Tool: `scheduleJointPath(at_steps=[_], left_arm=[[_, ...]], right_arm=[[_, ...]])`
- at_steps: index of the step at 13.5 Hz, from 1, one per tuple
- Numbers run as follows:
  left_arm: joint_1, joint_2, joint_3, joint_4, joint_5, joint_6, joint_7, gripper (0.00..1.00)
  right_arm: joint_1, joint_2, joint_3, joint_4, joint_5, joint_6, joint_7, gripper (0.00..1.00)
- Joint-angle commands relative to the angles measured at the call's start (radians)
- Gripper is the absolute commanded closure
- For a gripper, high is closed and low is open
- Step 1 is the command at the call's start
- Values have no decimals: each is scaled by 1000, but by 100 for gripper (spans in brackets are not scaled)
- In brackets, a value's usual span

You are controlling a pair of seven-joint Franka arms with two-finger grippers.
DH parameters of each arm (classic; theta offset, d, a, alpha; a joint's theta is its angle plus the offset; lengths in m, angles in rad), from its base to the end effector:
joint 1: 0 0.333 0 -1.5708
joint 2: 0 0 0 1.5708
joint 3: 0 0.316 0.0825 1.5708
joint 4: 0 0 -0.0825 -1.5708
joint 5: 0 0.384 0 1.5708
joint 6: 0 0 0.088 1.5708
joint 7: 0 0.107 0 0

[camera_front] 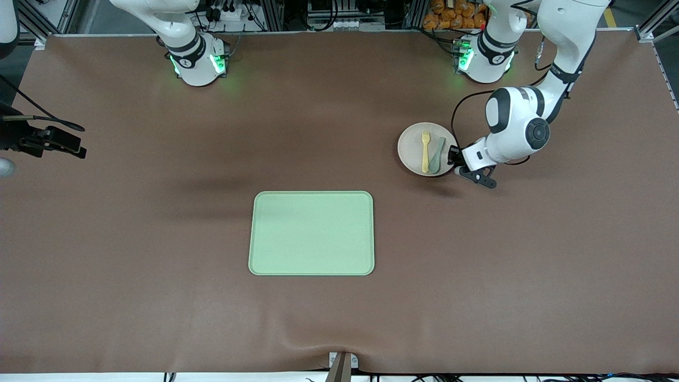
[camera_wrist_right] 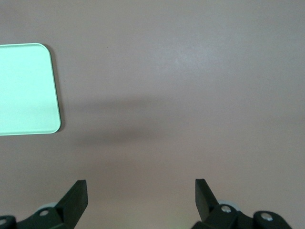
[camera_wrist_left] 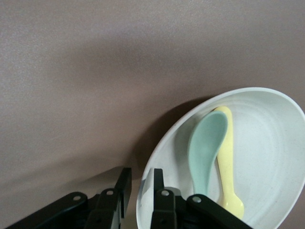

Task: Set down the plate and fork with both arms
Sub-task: 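Carry the plate onto the green tray with the left gripper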

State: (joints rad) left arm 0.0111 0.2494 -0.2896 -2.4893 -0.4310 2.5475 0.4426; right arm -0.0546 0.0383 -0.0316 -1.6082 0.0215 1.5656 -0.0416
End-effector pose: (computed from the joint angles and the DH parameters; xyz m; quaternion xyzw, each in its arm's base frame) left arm 0.4332 -0.1254 0.1802 0.9720 -0.1654 -0.0827 0.1451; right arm 0.5609 -0.0458 0.5851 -0.9989 0.0227 0.0397 0.0127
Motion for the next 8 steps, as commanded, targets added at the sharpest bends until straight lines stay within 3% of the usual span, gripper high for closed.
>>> scheduleJointPath(at_steps=[1,8], left_arm=[[10,2,-10,-5,-28,16,31,82],[10,18,-10,4,-52,16,31,95]], right_arm=[[6,3,1,2,11,-7,6,0],[9,11,2,10,17,-29,11,0]])
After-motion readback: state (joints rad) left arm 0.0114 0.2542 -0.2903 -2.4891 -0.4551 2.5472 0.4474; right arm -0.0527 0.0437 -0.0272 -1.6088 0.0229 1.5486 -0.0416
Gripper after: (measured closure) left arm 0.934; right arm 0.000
